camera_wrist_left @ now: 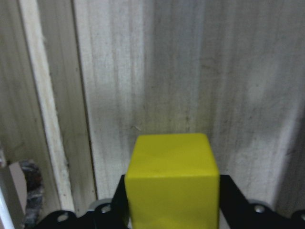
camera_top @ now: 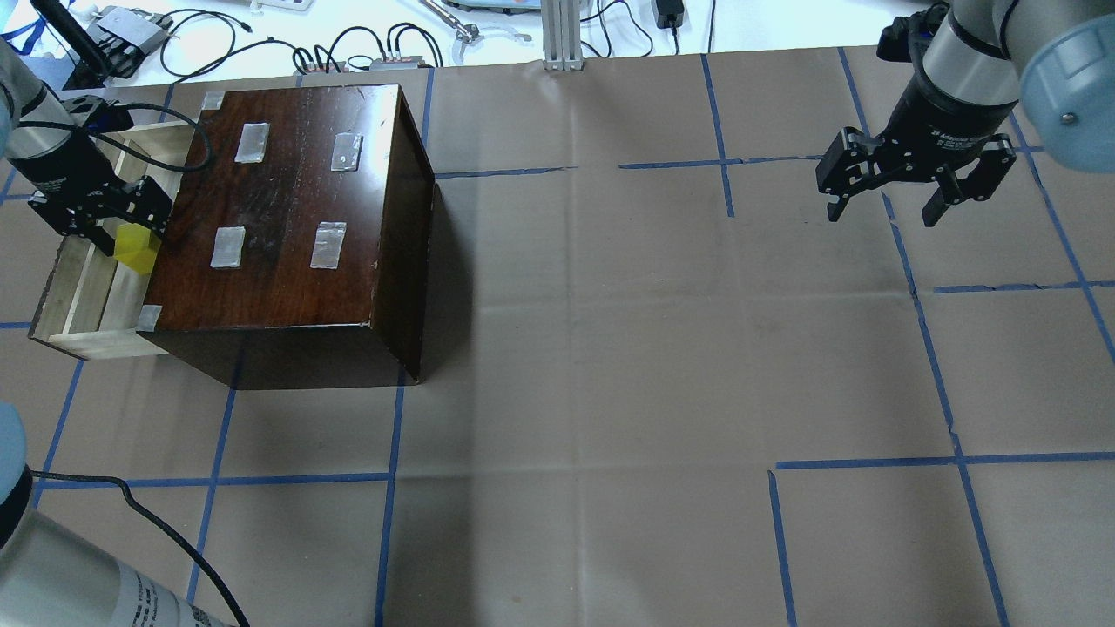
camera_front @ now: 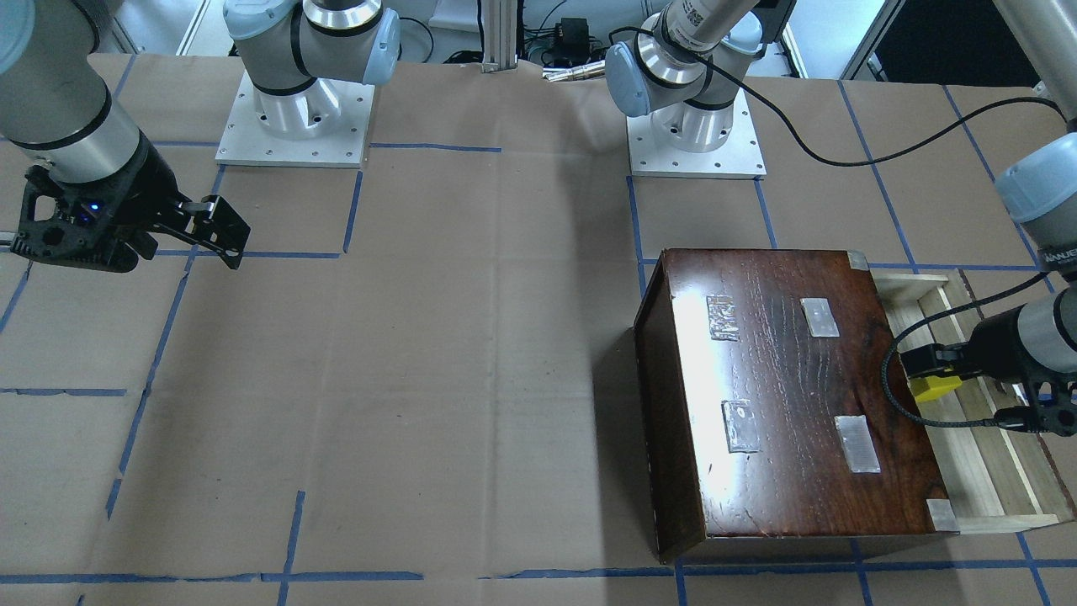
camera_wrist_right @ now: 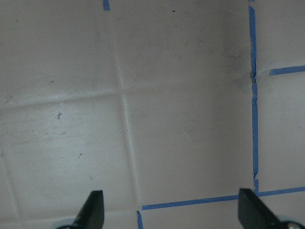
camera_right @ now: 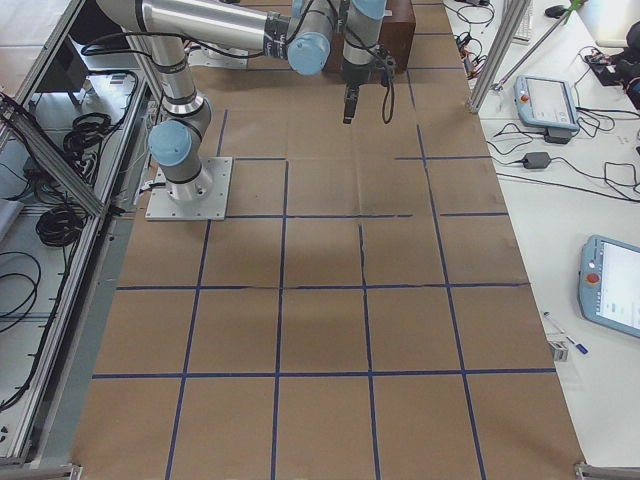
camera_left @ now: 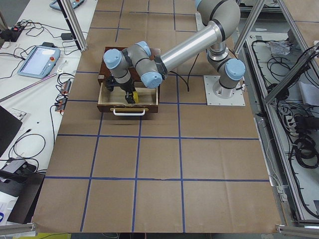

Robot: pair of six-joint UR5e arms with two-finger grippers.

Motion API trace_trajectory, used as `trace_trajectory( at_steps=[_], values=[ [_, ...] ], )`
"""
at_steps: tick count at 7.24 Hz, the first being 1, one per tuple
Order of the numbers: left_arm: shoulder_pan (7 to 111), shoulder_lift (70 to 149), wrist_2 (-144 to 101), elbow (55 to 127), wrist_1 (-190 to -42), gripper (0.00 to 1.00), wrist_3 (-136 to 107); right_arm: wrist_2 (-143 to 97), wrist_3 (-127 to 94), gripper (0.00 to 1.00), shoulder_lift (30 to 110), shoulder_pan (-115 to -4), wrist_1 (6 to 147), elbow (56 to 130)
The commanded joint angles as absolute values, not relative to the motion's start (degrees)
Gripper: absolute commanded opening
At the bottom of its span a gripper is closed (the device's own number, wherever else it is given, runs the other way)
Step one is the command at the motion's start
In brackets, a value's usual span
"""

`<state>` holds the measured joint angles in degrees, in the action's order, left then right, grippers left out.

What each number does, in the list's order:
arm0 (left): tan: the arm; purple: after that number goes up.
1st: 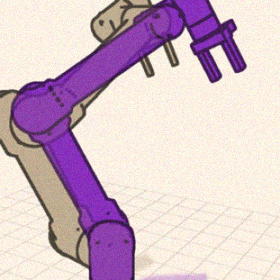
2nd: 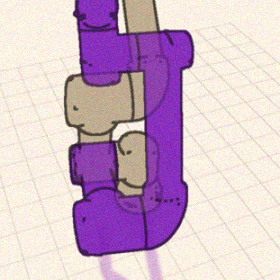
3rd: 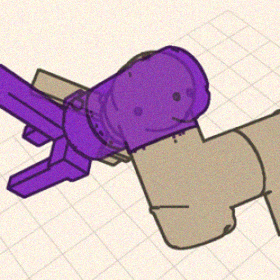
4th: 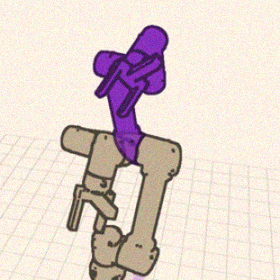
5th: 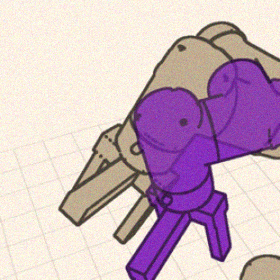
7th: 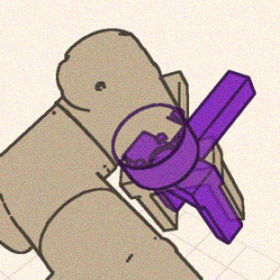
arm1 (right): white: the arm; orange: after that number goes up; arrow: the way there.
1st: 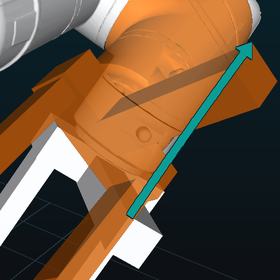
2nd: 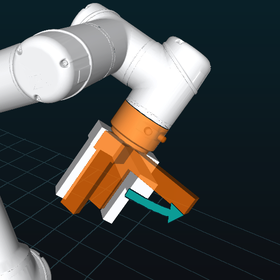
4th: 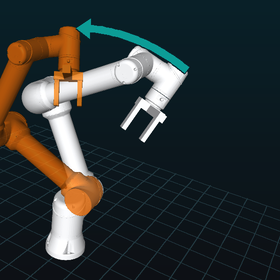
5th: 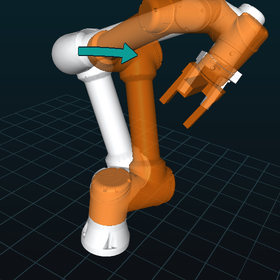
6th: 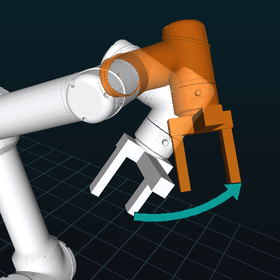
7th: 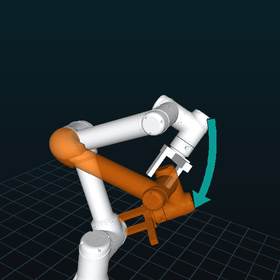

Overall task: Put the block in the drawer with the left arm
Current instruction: 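Lower the cube into the drawer and open the left gripper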

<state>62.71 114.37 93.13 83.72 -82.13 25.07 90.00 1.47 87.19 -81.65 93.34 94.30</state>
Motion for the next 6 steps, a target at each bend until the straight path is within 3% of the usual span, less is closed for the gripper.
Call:
trace_trajectory(
  at_steps=[1,4,6],
  values=[
    [62.6,113.6,93.3,82.9,-82.2,0.91,25.0,90.0,1.4,1.0,87.2,-81.7,93.3,94.3],
    [62.6,110.7,93.0,82.6,-82.8,0.9,25.0,90.0,1.5,1.0,87.2,-81.7,93.3,94.3],
    [63.4,106.6,92.6,82.9,-83.0,0.98,24.9,90.0,1.4,1.0,87.2,-81.7,93.3,94.3]
  ],
)
